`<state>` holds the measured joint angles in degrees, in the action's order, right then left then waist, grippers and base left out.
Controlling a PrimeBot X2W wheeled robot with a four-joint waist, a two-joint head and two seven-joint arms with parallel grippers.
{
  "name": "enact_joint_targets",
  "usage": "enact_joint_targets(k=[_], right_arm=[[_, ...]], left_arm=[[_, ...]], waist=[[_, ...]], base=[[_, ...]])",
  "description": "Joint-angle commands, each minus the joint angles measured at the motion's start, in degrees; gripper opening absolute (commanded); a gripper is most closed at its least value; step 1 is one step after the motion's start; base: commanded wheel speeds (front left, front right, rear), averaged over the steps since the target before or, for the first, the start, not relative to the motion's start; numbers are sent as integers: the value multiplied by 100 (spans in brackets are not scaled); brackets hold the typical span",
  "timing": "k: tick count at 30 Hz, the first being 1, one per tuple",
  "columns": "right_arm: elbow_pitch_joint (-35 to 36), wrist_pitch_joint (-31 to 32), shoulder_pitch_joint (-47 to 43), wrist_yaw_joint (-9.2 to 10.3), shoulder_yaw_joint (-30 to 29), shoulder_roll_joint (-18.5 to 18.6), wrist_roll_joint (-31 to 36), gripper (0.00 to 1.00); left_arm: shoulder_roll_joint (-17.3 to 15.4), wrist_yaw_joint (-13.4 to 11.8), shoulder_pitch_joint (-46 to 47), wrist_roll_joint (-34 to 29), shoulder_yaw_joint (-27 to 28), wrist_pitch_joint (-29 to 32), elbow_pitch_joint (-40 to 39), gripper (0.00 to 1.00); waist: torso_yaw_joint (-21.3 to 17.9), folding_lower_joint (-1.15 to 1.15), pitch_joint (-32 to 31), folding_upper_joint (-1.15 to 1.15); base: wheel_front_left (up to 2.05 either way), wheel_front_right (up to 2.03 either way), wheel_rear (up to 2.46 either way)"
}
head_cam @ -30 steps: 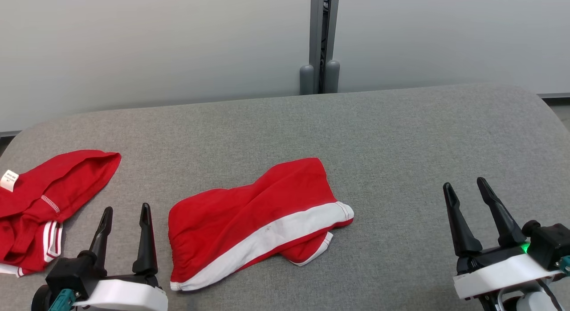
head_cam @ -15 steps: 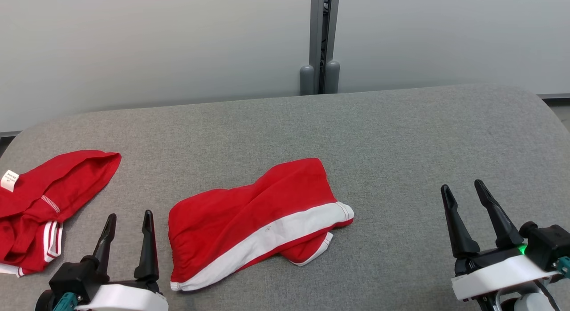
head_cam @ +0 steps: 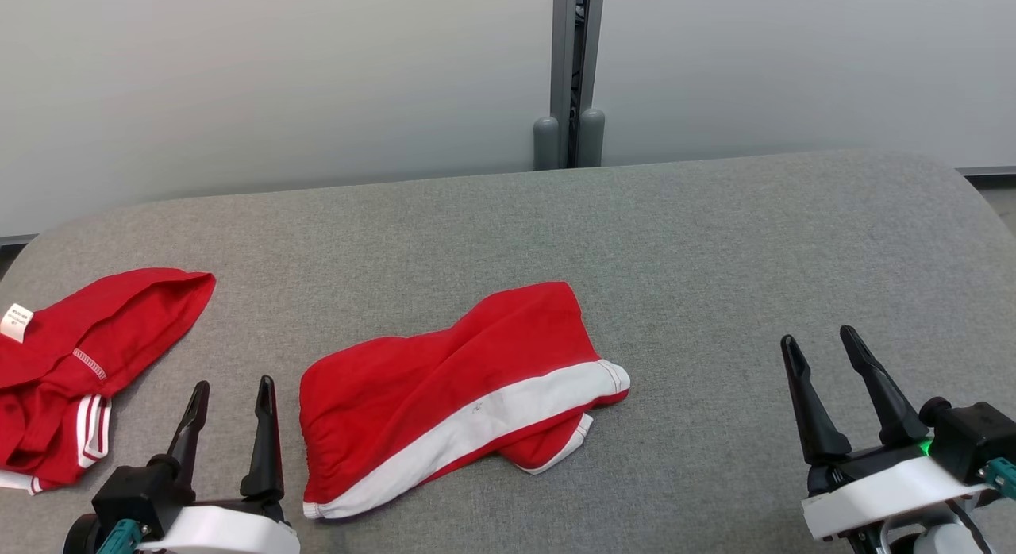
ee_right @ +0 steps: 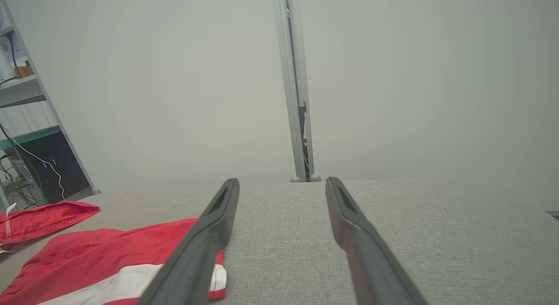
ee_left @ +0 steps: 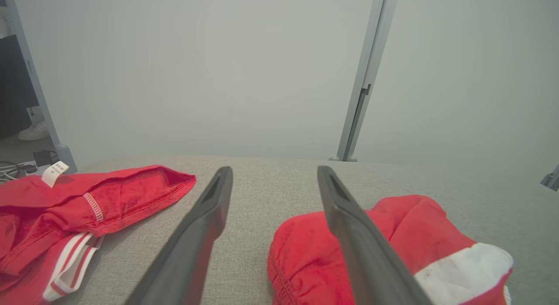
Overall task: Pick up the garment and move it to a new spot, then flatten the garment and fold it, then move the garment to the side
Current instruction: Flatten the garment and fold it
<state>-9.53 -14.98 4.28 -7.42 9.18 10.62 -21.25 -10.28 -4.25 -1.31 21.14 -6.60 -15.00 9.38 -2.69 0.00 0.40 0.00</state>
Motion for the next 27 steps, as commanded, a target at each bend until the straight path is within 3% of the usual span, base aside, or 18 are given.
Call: enact_joint_targets(k=[1,16,27], right_arm=[[7,-26,45,-14,-18,32,-32,100],[-83,-26,21,-14,17,16,-59,100],[-1063,334,572,-14,866,362,-833,100]], left_arm=[[-18,21,71,-40,26,-28,3,100],[79,187,84,-48,122,-17,221,100],[57,173,41,164,41,593,485,100]], waist=[[-1,0,0,0],[12,0,-8,0],[205,0,30,0]], base=[[0,0,0],[0,0,0],[0,0,0]])
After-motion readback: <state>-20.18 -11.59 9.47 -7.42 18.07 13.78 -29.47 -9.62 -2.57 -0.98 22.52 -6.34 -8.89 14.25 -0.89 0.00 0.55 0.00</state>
